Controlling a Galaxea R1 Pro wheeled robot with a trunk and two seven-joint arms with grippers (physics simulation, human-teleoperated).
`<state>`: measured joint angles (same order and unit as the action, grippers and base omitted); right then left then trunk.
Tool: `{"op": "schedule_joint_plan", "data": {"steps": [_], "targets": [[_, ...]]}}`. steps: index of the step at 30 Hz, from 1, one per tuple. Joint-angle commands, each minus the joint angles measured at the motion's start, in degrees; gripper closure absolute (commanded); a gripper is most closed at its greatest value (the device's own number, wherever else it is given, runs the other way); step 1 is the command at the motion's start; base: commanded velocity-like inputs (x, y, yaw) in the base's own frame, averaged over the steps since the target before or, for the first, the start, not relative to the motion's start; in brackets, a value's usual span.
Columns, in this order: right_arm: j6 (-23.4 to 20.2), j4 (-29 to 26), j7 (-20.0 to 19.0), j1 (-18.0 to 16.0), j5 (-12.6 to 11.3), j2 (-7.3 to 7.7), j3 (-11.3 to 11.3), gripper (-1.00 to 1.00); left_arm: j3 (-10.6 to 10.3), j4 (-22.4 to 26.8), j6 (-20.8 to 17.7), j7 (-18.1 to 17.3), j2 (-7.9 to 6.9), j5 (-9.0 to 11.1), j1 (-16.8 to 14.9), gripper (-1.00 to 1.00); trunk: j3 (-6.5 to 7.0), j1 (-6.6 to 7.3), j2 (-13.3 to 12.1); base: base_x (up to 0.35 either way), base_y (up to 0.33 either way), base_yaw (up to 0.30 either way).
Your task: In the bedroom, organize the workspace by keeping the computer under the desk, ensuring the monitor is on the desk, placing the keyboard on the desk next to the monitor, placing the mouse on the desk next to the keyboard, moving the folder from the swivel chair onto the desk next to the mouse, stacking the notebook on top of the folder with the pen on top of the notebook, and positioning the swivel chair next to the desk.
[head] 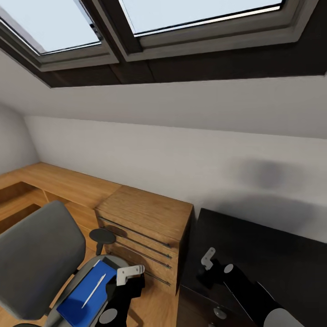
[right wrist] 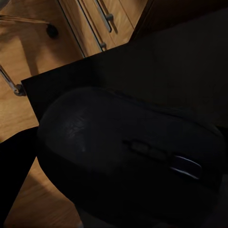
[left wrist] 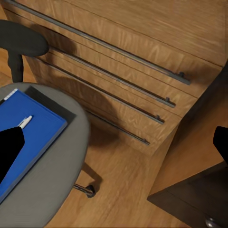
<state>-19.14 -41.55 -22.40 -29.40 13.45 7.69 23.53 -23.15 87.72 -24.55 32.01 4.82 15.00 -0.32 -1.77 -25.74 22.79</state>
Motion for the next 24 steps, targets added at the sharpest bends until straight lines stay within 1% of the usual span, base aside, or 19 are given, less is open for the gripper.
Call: {"op": "schedule_joint_plan", "data": {"steps": [1,15,24], "targets": [[-0.2,-0.13,-0.24,-0.04,0.6,0.05,0.12,1.0,-0.06,0.15,-0.14,0.42,0.0,0.47,-0.03,-1.0,-0.12,-0.04,0.13,0.0,0.0,0.0],[-0.2,-0.11,-0.05,-0.04,0.59,-0.12,0.22,1.0,-0.08,0.26,-0.15,0.44,0.01,0.47,-0.03,-1.0,-2.64,-3.12,5.74,0.0,0.0,0.0],[-0.2,-0.18,-0.13,-0.04,0.61,-0.13,0.34,1.0,-0.13,0.17,-0.23,1.16,0.09,0.47,-0.03,-1.0,-4.25,-5.09,9.35,0.0,0.0,0.0]]}}
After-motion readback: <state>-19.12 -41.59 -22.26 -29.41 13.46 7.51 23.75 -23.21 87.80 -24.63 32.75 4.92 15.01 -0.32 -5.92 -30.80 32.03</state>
